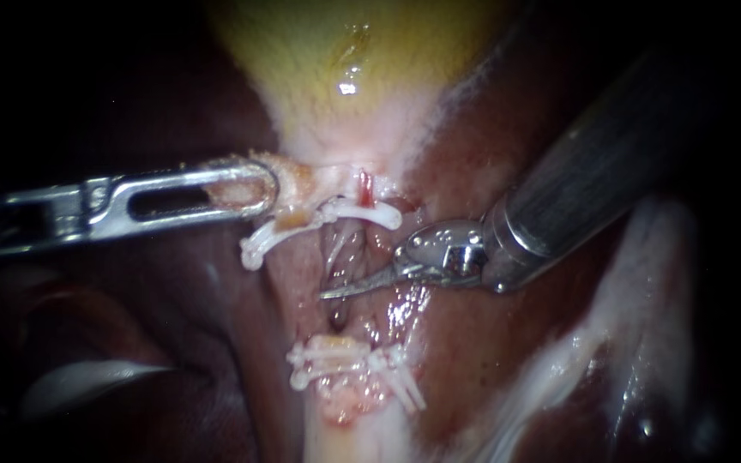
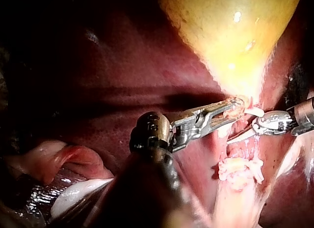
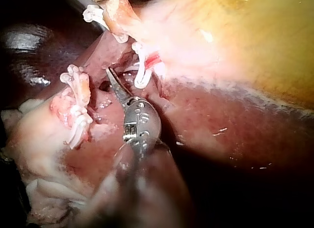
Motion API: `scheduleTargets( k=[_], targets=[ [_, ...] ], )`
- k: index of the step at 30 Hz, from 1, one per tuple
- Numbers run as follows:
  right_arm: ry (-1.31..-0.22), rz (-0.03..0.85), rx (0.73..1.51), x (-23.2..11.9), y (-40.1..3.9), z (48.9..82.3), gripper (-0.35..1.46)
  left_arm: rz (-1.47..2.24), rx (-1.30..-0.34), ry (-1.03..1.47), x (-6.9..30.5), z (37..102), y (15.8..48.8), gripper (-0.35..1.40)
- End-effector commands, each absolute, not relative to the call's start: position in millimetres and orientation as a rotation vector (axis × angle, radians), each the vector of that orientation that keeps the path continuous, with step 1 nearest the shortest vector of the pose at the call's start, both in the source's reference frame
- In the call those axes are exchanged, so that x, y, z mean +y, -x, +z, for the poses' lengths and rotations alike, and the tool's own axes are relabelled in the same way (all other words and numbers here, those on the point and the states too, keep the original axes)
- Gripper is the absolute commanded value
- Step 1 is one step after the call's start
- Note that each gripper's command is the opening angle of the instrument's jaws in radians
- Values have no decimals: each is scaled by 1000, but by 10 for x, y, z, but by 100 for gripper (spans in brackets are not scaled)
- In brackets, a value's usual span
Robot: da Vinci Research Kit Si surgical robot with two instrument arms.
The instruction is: Go back from the cut right tube
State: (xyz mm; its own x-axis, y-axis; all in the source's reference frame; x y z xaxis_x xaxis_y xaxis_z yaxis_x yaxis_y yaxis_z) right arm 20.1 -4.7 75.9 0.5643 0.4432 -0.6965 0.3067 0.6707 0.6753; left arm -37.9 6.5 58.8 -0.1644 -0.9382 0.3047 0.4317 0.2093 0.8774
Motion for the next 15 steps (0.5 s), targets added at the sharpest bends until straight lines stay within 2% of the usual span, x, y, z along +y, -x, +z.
scheduleTargets(
  k=[1, 6, 7, 9, 12, 15],
  targets=[
    [-870, 93, 1002, -47, -201, 759, -35, -1337, -1163, -588, 65, 588, 379, -35],
    [-868, 93, 999, -48, -200, 758, -35, -1337, -1163, -588, 65, 588, 379, -35],
    [-863, 96, 1002, -49, -199, 757, -27, -1337, -1163, -588, 65, 588, 378, -35],
    [-849, 108, 1013, -50, -197, 756, 29, -1337, -1163, -588, 65, 588, 378, -35],
    [-829, 127, 1030, -52, -195, 754, 86, -1337, -1163, -588, 65, 588, 378, -35],
    [-830, 129, 1035, -53, -195, 753, 108, -1337, -1163, -588, 65, 588, 378, -35]
  ],
)
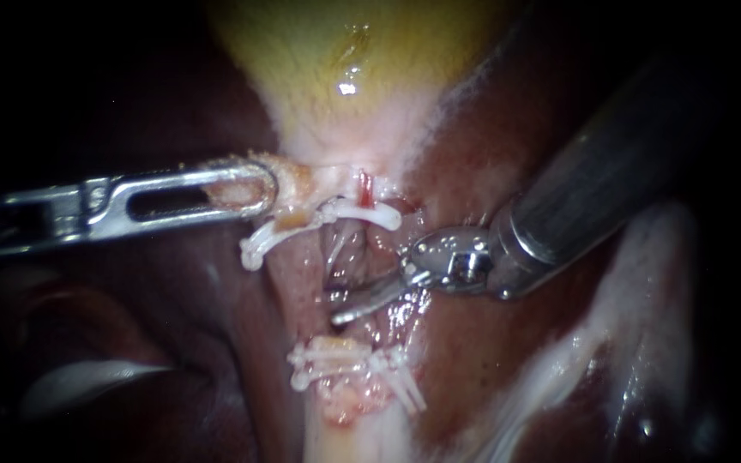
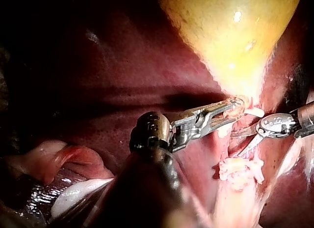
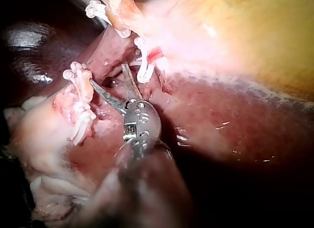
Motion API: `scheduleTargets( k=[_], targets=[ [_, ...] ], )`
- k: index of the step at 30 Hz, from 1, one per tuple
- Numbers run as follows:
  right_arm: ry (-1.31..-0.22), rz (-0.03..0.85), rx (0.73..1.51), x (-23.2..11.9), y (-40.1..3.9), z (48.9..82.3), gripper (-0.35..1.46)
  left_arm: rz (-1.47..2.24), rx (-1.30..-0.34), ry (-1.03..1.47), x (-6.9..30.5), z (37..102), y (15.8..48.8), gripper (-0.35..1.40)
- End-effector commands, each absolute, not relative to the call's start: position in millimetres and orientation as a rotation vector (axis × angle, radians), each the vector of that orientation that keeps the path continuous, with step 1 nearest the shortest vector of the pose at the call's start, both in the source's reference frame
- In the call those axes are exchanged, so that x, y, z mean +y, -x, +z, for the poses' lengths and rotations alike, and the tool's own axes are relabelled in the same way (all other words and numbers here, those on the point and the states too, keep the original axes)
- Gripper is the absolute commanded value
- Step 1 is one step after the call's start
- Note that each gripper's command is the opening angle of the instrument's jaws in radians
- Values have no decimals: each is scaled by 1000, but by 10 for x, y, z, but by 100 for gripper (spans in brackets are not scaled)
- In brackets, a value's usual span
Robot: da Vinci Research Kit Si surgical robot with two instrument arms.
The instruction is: Go back from the cut right tube
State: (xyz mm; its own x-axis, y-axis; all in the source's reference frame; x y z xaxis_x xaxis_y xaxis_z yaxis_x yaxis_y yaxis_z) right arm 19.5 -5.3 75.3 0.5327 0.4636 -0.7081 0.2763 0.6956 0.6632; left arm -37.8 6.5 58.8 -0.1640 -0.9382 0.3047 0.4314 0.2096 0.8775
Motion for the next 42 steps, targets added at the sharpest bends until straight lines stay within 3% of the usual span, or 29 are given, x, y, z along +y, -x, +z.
scheduleTargets(
  k=[1, 12, 18, 26, 33, 42],
  targets=[
    [-828, 132, 1038, -53, -195, 753, 111, -1337, -1163, -588, 65, 588, 378, -35],
    [-725, 127, 1061, -51, -178, 737, 133, -1336, -1164, -589, 65, 589, 376, -35],
    [-560, 141, 1064, -34, -150, 701, 138, -1335, -1164, -590, 66, 590, 375, -35],
    [-331, 122, 992, -22, -104, 650, 143, -1335, -1164, -591, 66, 591, 375, -35],
    [-267, 111, 920, -24, -68, 633, 145, -1334, -1164, -591, 67, 594, 374, -35],
    [-248, 105, 893, -20, -49, 630, 145, -1332, -1166, -588, 69, 607, 377, -35]
  ],
)
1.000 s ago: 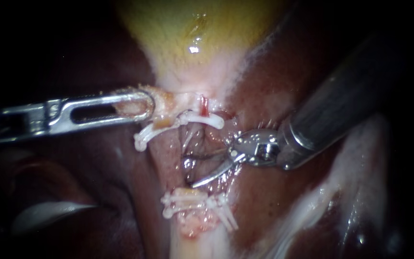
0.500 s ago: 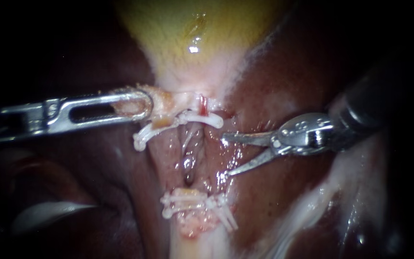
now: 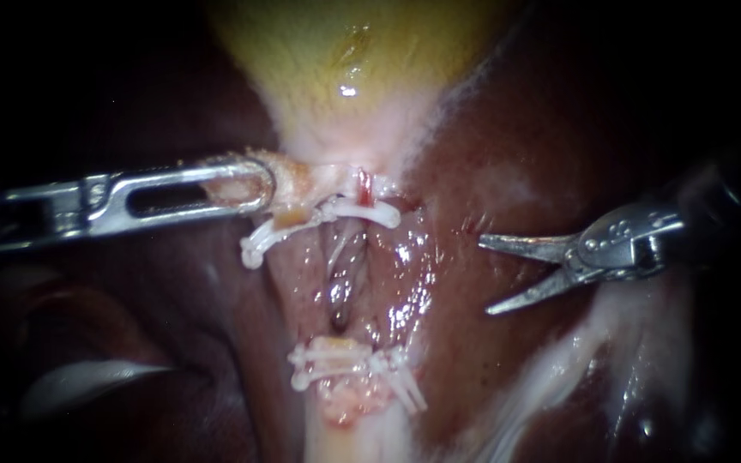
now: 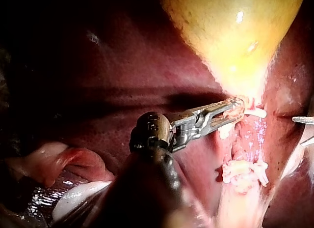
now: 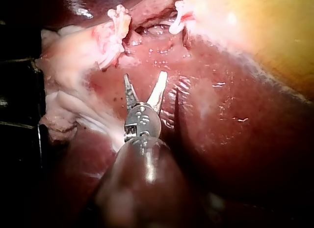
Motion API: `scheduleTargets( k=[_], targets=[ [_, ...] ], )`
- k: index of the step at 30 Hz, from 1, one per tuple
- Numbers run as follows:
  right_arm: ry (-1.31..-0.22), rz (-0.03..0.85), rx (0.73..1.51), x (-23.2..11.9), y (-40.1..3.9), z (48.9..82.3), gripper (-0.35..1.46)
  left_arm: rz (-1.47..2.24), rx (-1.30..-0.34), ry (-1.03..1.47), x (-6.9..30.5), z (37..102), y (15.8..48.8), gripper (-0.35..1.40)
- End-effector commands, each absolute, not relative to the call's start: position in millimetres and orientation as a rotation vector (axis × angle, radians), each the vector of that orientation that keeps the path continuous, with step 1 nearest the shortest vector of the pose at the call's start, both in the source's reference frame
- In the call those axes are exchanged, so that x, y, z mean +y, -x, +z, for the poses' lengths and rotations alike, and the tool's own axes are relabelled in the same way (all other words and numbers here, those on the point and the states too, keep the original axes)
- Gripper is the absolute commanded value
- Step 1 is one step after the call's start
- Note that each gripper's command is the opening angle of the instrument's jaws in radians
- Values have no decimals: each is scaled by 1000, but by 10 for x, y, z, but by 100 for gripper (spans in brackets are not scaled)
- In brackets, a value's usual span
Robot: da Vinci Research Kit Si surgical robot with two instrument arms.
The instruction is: Go back from the cut right tube
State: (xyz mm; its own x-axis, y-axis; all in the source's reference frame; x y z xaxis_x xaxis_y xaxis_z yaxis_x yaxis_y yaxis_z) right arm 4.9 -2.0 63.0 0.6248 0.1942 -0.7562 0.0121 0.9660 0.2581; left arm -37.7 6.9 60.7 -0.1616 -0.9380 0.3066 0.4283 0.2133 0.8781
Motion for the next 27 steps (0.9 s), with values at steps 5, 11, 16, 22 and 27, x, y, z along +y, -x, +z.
scheduleTargets(
  k=[5, 11, 16, 22, 27],
  targets=[
    [-245, 112, 902, -18, -49, 628, 145, -1330, -1169, -582, 71, 626, 385, -35],
    [-240, 121, 913, -16, -47, 626, 145, -1328, -1170, -572, 72, 651, 396, -35],
    [-239, 123, 915, -15, -46, 625, 145, -1328, -1157, -564, 72, 666, 410, -35],
    [-238, 125, 917, -14, -46, 624, 145, -1324, -1148, -562, 72, 679, 423, -35],
    [-237, 129, 922, -13, -46, 623, 145, -1320, -1146, -566, 71, 680, 425, -35]
  ],
)
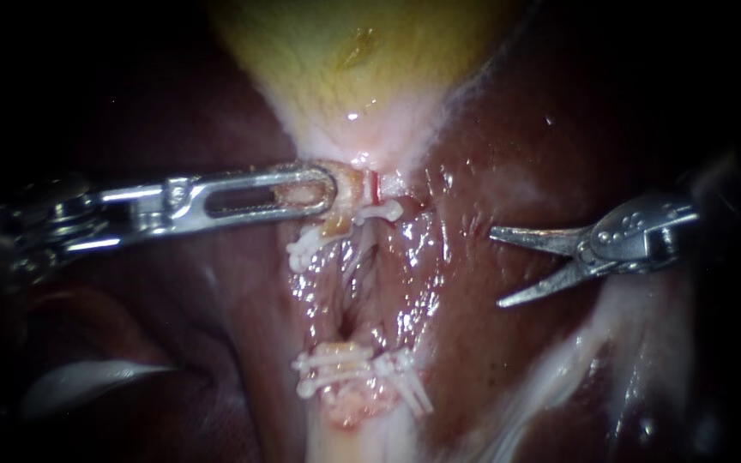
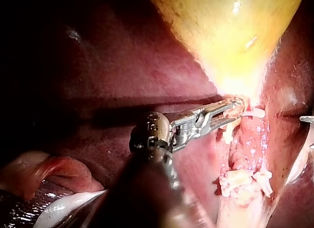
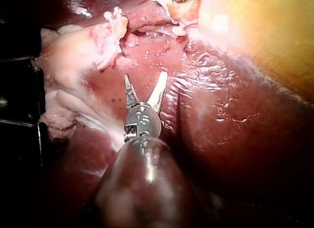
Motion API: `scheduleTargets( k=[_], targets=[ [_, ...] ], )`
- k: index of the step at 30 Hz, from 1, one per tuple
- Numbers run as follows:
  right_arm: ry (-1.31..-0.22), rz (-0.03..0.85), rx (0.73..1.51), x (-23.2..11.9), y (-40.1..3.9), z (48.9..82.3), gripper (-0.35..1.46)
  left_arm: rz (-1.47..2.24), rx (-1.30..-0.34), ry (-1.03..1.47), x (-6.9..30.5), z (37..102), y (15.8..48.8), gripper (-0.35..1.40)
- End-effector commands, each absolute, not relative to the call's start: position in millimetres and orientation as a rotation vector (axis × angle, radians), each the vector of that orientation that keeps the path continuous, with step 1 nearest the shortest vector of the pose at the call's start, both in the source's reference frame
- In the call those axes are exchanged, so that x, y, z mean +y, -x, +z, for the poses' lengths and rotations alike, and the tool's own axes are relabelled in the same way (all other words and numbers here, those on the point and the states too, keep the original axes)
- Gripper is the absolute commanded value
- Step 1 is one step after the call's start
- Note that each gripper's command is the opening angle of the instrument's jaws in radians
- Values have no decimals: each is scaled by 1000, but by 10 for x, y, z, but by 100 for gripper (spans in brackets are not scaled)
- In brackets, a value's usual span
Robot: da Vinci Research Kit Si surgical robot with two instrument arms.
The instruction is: Go back from the cut right tube
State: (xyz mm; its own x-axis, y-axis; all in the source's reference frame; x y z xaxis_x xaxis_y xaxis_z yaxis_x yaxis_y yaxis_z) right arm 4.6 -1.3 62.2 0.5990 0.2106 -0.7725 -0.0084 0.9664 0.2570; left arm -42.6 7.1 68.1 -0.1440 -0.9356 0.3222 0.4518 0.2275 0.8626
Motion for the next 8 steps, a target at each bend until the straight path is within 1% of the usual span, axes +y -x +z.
scheduleTargets(
  k=[1, 8],
  targets=[
    [-237, 129, 922, -13, -46, 622, 145, -1320, -1146, -566, 71, 680, 426, -35],
    [-239, 130, 926, -12, -46, 621, 145, -1320, -1146, -567, 71, 679, 425, -35]
  ],
)
